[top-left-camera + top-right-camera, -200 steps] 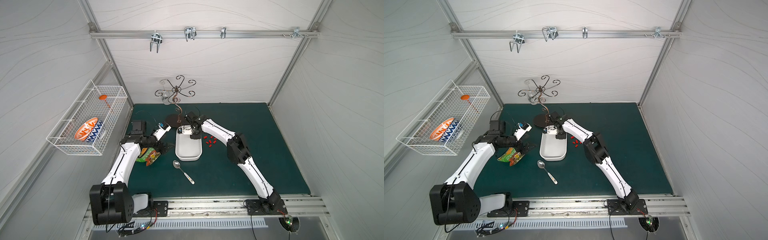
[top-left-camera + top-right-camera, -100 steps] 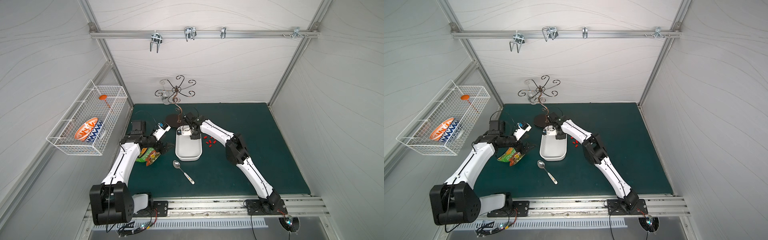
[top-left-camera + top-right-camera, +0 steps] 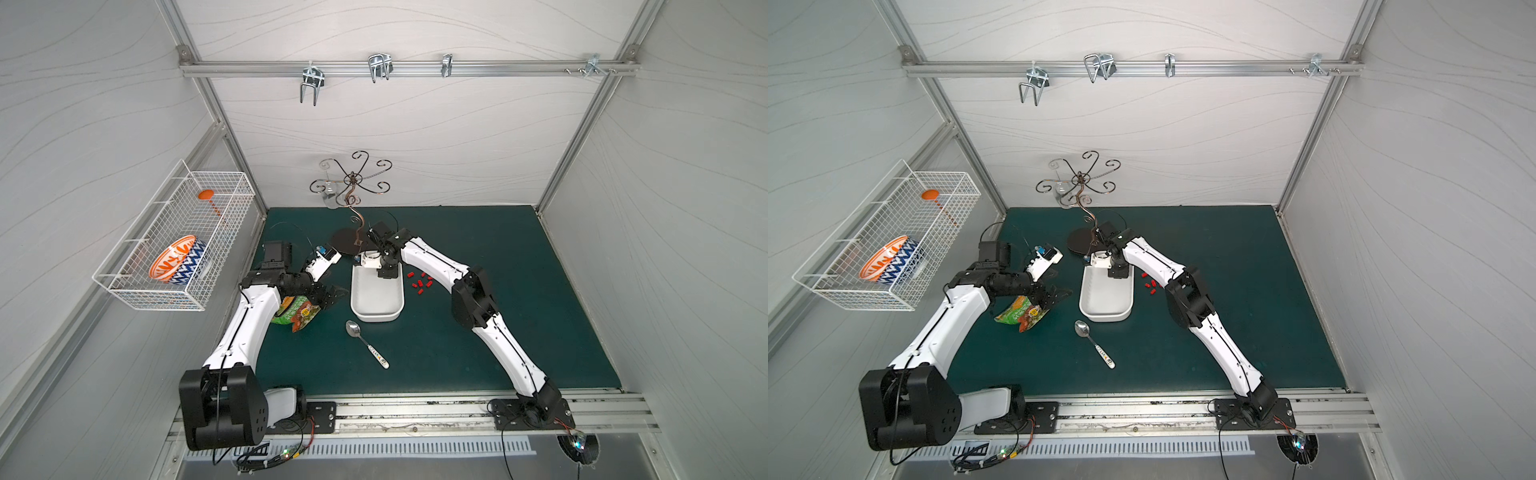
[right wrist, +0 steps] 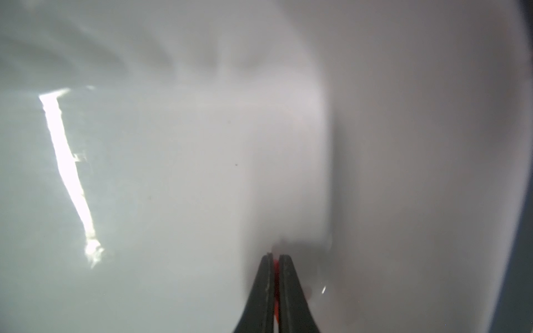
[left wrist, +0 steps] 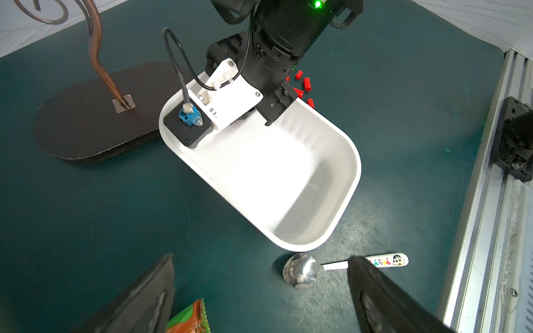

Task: Take the screw protection sleeves out of the storage box
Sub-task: Pick up the screw protection sleeve from the storage box.

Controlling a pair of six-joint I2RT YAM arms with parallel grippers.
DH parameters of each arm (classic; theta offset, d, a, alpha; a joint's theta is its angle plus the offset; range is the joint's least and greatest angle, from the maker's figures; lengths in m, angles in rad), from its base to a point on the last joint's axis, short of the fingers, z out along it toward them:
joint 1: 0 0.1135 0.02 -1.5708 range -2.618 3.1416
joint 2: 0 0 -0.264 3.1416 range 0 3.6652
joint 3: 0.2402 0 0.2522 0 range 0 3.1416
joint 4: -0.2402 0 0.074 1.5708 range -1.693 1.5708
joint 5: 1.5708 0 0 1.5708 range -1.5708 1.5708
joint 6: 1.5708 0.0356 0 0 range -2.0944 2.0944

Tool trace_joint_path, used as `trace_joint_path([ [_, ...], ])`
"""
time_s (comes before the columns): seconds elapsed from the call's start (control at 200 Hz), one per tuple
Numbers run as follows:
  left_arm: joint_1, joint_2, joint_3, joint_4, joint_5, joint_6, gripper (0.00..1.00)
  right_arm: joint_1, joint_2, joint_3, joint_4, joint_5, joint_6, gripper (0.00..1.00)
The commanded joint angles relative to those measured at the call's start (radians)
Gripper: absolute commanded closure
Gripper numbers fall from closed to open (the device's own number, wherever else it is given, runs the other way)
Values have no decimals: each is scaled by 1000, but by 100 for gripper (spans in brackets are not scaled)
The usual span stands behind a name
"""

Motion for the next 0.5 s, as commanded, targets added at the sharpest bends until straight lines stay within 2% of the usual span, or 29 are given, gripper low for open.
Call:
trace_joint_path([
  [0.0, 8, -23, 26, -2, 40, 2, 3, -17, -103, 36, -45, -160, 130, 99],
  [0.325, 5, -9, 8, 47, 133, -41, 3, -121, -236, 28, -138, -511, 348, 100],
  [0.495, -30, 21, 15, 91, 130, -91, 3, -196, -360, -125, -134, -607, 393, 100],
])
